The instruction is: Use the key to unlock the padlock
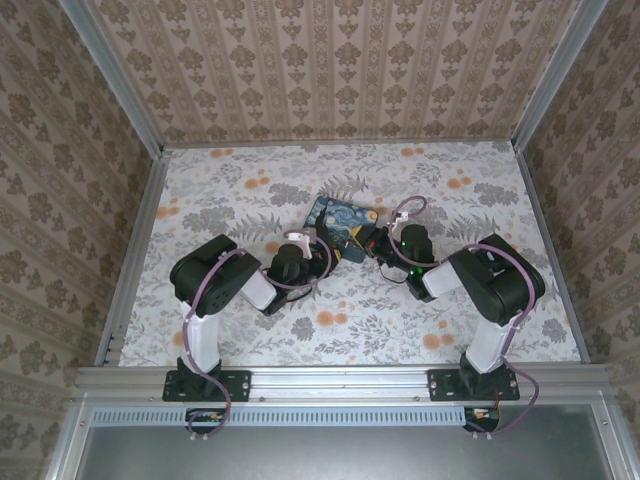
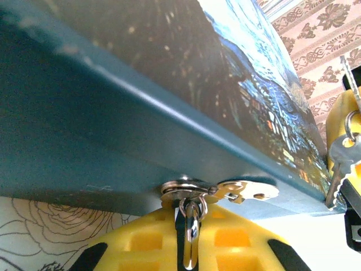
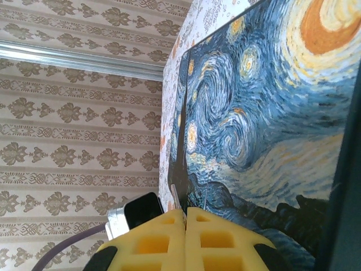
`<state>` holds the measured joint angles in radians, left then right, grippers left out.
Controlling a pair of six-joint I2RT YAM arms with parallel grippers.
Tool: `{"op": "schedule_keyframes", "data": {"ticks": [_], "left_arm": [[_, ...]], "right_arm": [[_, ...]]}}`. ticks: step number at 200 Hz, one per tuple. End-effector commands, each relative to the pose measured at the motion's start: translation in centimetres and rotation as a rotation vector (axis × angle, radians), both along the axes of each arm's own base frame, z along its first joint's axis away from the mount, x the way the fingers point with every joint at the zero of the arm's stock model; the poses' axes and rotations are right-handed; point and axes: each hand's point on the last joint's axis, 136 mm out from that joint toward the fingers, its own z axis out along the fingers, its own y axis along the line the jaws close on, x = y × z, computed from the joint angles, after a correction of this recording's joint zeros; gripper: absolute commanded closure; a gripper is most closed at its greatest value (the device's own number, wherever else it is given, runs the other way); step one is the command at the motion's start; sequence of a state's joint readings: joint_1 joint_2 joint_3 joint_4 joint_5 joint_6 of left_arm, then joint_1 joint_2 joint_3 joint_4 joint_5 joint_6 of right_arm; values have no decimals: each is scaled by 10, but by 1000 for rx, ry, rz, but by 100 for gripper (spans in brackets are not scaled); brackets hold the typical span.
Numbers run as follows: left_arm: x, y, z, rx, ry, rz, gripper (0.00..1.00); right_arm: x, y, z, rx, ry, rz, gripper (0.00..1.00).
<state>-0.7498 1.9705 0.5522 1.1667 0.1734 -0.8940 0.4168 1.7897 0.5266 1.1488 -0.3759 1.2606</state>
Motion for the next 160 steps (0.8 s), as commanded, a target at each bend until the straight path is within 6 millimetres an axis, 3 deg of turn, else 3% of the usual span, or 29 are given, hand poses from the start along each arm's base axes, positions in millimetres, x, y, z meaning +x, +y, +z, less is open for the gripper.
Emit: {"op": "schedule_keyframes", "data": {"ticks": [1,35,64,95,127,160], "left_arm": [[-2,9,-12,3,95,30,100],[0,13,3,-16,101,45,100],[3,18,13,-20,102,58,100],[0,23,20,-23,119,52,100],[-5,24,24,-51,169,29,100],[-9,25,31,-105,221,6,100]], "right_arm": [[-9,1,15,4,-13,33,100],[-28,-7,32,-20,-58,45,100],[-50,-14,33,-30,-67,49,100],[-76,-16,21,-66,-49,51,100],[-104,-1,11,-126,-47,105,100],[-118,4,-7,-154,-23,108,100]]}}
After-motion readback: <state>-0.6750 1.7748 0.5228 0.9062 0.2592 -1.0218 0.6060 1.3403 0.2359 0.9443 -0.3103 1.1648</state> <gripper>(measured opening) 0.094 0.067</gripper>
